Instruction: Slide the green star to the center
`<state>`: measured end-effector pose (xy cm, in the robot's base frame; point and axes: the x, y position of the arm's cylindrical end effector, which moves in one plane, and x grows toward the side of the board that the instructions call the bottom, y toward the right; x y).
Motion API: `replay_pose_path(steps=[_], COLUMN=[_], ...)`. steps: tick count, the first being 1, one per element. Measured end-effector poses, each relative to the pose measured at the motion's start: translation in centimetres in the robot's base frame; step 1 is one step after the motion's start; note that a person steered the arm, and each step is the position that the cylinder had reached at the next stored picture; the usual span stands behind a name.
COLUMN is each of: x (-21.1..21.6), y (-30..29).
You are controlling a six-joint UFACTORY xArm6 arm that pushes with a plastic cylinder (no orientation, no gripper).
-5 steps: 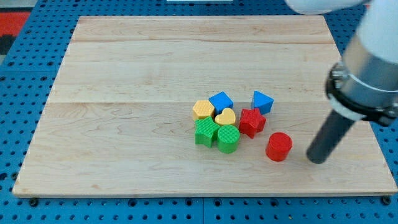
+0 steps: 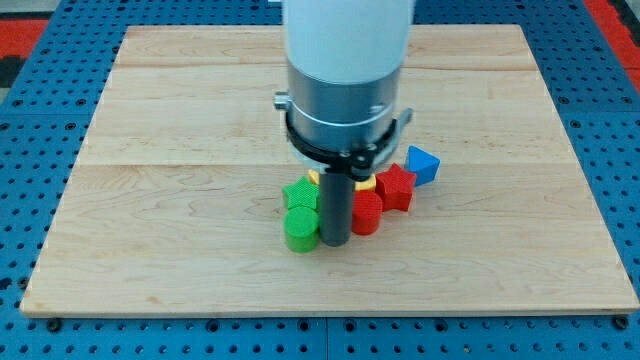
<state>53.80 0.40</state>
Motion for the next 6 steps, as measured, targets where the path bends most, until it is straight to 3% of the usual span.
replay_pose_path(steps=[4, 6], x=[-6.8, -4.9], y=[-7.6, -13.4])
